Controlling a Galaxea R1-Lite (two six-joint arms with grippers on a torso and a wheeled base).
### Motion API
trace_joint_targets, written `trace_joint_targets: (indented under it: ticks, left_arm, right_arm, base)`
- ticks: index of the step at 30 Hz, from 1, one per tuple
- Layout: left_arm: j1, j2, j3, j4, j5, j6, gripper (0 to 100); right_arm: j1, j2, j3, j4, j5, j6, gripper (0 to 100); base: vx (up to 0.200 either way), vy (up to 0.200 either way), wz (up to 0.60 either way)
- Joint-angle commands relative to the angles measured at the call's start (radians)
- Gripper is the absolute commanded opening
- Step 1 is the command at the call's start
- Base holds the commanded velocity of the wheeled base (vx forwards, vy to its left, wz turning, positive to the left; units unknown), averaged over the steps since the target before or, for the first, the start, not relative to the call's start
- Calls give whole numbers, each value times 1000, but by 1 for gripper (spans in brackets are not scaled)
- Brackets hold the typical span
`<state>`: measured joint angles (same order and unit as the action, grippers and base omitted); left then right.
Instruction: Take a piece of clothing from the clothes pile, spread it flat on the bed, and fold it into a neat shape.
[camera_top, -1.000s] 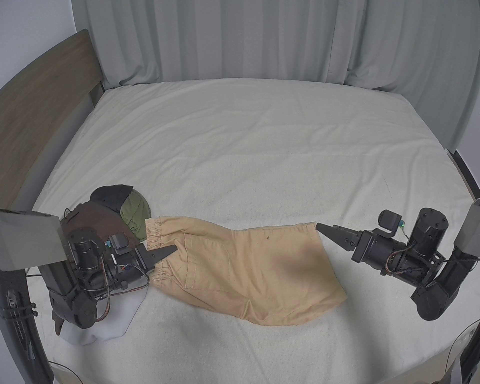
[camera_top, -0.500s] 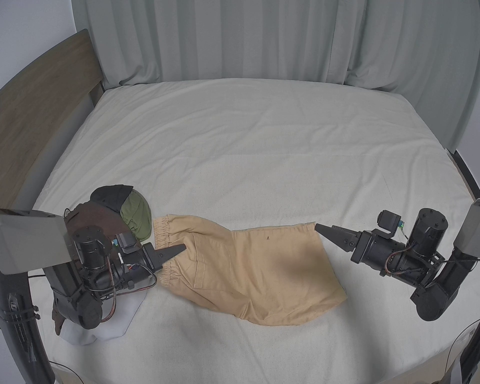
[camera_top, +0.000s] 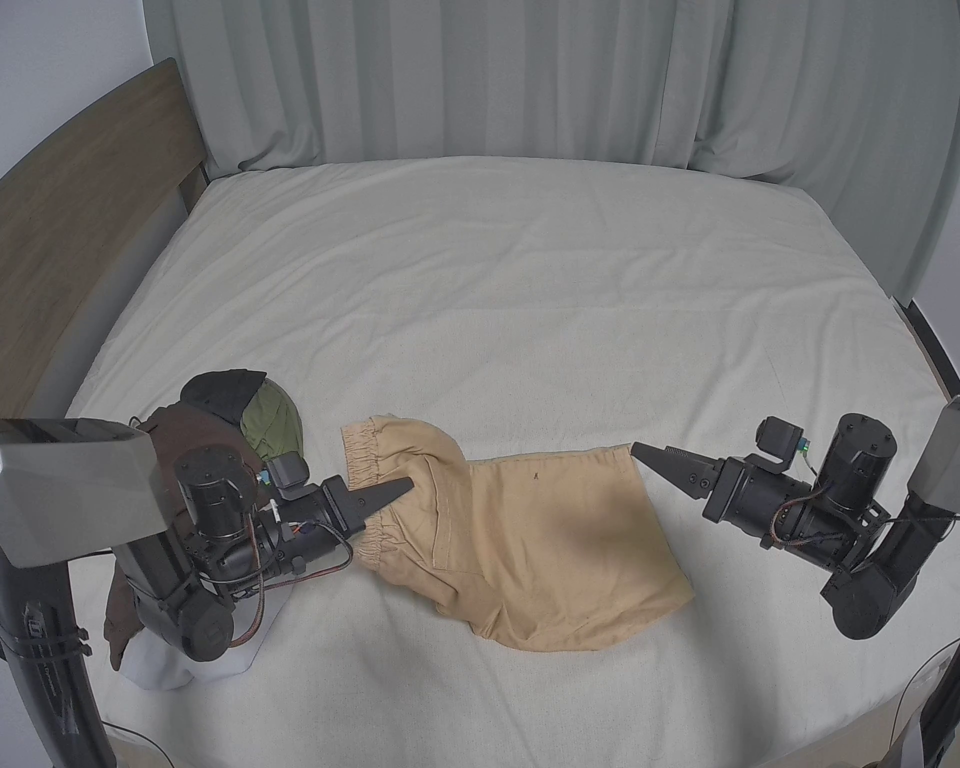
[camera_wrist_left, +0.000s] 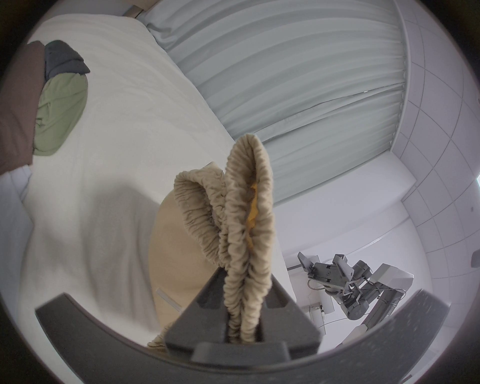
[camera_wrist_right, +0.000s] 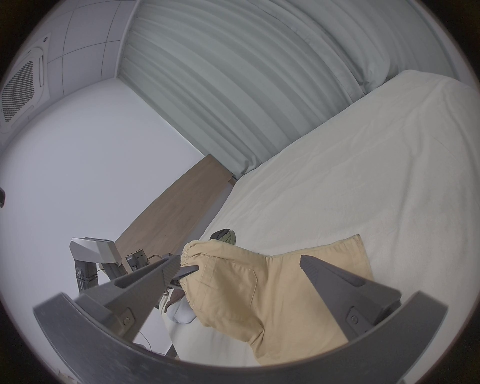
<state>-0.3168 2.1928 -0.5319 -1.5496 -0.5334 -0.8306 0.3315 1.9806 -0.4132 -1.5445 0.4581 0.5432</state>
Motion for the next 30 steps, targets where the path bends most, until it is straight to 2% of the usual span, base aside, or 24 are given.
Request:
trace_joint_targets:
  ticks: [1, 4, 15, 26, 30]
  left_arm:
    - [-31, 5, -17, -1, 1, -44, 0]
    - [-47, 4, -39, -1, 0, -93, 0]
    - [-90, 45, -95, 0, 0, -108, 0]
    - [-159, 48, -155, 0, -8, -240, 0]
    - [-176, 74, -172, 0, -7, -255, 0]
  right_arm:
    - [-2, -2, -4, -2, -1, 0, 100]
    - [-3, -3, -13, 0, -1, 1, 100]
    - [-20, -8, -33, -2, -4, 1, 100]
    - [-37, -3, -49, -2, -6, 3, 100]
    - [-48, -3, -56, 0, -6, 4, 100]
  base:
    - [0, 0, 0]
    - [0, 0, 0]
    - [0, 0, 0]
    - [0, 0, 0]
    - [0, 0, 0]
